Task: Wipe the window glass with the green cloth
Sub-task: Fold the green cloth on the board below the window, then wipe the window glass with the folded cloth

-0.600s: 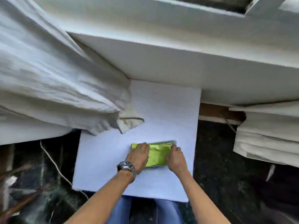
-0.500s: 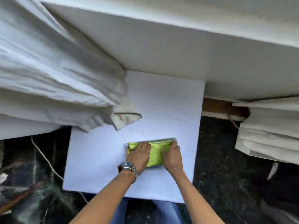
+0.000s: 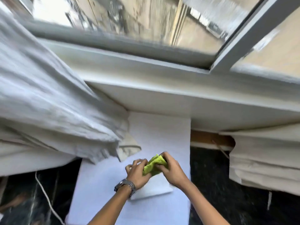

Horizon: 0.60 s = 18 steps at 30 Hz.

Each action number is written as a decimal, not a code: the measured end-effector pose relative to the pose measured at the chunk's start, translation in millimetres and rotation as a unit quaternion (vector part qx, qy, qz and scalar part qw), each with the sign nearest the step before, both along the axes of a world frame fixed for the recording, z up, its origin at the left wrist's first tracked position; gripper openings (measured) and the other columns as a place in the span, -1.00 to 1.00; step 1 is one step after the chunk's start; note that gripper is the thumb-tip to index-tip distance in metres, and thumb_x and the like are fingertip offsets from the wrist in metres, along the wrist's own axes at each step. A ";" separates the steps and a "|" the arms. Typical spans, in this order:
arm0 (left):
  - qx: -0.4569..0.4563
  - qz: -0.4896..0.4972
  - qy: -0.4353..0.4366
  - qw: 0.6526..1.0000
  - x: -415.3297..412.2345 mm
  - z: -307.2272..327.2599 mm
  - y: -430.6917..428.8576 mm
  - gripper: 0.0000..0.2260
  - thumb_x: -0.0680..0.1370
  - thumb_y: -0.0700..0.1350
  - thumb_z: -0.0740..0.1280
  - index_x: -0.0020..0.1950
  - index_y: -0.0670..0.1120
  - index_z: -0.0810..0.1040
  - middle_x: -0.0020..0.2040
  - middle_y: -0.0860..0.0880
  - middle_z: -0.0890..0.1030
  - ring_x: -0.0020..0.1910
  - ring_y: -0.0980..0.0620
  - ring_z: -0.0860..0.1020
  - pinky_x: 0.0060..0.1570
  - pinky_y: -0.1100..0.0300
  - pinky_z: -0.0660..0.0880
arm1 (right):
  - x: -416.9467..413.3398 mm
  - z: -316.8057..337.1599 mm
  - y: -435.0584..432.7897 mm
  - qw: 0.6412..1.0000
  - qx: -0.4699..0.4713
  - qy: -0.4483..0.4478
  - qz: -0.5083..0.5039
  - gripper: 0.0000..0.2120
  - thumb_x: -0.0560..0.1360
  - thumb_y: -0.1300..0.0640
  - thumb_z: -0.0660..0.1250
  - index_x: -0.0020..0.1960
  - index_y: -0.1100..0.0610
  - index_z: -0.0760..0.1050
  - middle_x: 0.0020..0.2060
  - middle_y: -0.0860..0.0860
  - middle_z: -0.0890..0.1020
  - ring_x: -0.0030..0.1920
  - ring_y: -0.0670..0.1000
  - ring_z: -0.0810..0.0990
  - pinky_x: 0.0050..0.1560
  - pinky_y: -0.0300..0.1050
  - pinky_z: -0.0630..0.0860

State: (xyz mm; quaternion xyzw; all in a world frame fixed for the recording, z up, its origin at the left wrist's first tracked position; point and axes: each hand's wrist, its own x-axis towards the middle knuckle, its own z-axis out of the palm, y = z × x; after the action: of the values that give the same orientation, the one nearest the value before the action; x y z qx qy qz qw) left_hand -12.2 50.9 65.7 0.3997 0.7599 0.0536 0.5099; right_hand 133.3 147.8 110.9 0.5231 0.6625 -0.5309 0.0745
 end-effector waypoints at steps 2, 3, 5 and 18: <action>0.070 0.062 -0.068 0.993 -18.9 70.5 28.7 -0.73 0.44 -0.04 0.32 0.10 -0.05 0.42 0.00 -0.10 0.63 0.04 -0.06 0.57 0.09 -0.02 0.50 | -19.8 76.7 39.2 0.995 0.078 0.050 0.029 -0.82 0.59 0.23 0.38 0.00 -0.02 0.45 -0.17 -0.17 0.63 -0.13 -0.19 0.57 -0.05 -0.15 0.46; 0.110 0.083 -0.091 0.986 -29.8 109.8 44.7 -0.71 0.42 -0.04 0.31 0.11 -0.06 0.40 -0.06 -0.12 0.64 -0.08 -0.06 0.58 0.03 -0.08 0.57 | -31.7 119.1 60.1 0.988 0.126 0.076 0.042 -0.82 0.58 0.26 0.38 0.04 0.00 0.48 -0.13 -0.18 0.64 -0.09 -0.21 0.58 -0.01 -0.15 0.50; 0.206 0.094 -0.087 0.970 -51.8 189.8 80.2 -0.70 0.42 -0.04 0.29 0.13 -0.01 0.38 -0.03 -0.07 0.65 -0.06 -0.06 0.61 0.04 -0.02 0.57 | -59.8 206.5 103.0 0.964 0.229 0.121 0.063 -0.75 0.55 0.36 0.35 0.14 0.09 0.56 0.00 -0.05 0.67 0.05 -0.09 0.62 0.13 -0.09 0.55; 0.740 -0.044 0.251 0.623 -158.0 769.4 264.1 -0.50 0.67 -0.15 0.16 0.59 -0.27 0.19 0.60 -0.23 0.26 0.62 -0.10 0.19 0.63 0.34 -0.05 | -155.6 830.6 232.9 0.583 0.764 0.276 0.003 -0.64 0.70 0.13 0.23 0.47 0.18 0.42 0.24 -0.14 0.53 0.28 -0.28 0.45 0.29 -0.33 0.47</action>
State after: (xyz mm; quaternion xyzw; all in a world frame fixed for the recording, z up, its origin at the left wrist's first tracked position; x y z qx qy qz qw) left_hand -170.2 315.0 835.1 0.6728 0.5442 0.4730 -0.1660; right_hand -22.3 380.7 941.5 0.2133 0.8141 0.0520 -0.5376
